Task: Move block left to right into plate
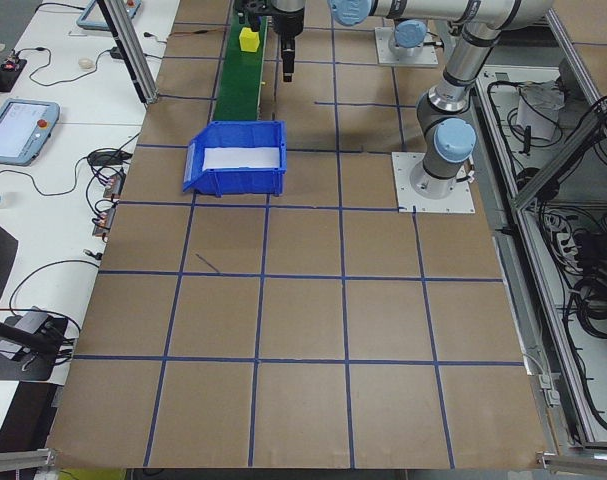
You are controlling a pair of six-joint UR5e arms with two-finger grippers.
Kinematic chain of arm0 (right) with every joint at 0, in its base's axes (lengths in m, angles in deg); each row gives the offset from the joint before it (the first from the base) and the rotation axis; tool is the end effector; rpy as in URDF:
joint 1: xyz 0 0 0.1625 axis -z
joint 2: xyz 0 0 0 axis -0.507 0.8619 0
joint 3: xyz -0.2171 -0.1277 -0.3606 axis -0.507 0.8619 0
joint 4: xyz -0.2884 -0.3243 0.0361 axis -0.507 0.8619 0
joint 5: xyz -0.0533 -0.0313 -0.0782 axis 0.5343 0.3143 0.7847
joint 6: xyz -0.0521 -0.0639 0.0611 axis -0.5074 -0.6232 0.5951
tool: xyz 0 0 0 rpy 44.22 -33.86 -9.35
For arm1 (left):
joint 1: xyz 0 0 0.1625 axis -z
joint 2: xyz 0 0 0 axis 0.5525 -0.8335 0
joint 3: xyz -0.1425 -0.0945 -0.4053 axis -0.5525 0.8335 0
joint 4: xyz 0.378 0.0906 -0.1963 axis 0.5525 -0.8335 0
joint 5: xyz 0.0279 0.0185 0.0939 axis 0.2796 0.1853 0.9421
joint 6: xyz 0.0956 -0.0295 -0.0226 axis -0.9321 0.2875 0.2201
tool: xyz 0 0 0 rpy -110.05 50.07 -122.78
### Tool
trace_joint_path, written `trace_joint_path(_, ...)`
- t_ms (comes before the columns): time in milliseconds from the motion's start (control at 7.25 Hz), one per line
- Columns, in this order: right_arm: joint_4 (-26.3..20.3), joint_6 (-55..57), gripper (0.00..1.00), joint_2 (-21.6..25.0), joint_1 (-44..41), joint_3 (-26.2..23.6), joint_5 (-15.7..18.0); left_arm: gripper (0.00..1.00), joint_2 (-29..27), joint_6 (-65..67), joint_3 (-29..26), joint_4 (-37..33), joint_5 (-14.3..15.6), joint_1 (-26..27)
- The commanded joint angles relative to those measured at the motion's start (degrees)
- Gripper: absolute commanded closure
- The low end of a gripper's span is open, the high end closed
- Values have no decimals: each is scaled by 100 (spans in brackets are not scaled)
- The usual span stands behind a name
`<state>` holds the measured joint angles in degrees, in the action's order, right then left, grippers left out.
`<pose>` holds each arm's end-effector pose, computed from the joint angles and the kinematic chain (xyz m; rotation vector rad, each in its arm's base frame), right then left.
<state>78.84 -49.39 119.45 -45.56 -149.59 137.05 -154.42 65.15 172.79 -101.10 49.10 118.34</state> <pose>0.0147 -0.6840 0.2863 0.5023 2.6258 0.0309 -0.0877 -0.5059 0.5357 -0.0955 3.1356 -0.0571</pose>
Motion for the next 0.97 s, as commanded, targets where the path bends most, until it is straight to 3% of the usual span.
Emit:
trace_joint_path(0, 26, 14, 2, -48, -9, -4, -3, 0, -7, 4, 24, 50, -10, 2)
trace_joint_path(690, 219, -38, 16, -433, -88, -82, 155, 0, 2, 4, 76, 59, 16, 19)
trace_joint_path(828, 342, -152, 46, -504, -88, -257, 617, 0, 2, 4, 51, 68, -10, 19)
